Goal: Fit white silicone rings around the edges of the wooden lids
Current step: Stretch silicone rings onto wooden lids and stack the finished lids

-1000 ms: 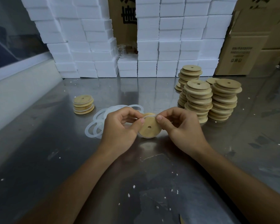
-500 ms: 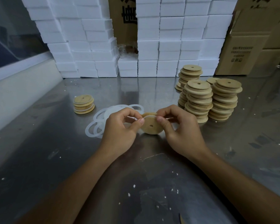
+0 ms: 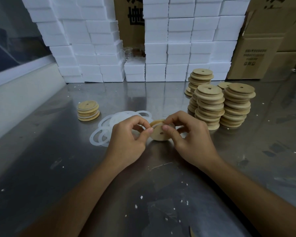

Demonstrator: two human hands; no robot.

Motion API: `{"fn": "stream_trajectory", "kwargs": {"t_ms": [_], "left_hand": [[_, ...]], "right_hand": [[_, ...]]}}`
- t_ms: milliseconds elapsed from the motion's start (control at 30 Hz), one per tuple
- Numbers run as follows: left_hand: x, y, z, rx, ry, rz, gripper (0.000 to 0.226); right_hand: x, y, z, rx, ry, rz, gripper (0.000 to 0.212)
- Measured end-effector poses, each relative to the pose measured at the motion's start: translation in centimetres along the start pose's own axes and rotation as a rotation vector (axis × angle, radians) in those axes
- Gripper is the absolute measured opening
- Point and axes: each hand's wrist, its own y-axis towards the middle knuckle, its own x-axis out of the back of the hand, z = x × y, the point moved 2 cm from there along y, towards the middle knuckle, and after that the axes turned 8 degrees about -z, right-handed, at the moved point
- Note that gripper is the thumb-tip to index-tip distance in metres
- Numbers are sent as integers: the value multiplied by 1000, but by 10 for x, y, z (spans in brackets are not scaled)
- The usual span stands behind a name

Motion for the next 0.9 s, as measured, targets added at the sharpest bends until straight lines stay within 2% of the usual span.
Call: {"fn": "stream_trajectory", "kwargs": {"t_ms": [233, 400, 567, 767, 900], "left_hand": [[0, 0, -1, -13, 42, 44, 17], [-1, 0, -1, -4, -14, 50, 20], [0, 3, 3, 136, -207, 9, 23], [4, 5, 1, 297, -321, -76, 23], [20, 15, 5, 489, -468, -236, 16]], "right_hand": [[2, 0, -4, -158, 119, -87, 8], [4, 2, -5, -232, 240, -135, 12], [-1, 3, -5, -349, 413, -88, 12], [-3, 1, -12, -422, 316, -5, 26], [-2, 1, -15, -443, 222, -27, 17]]}}
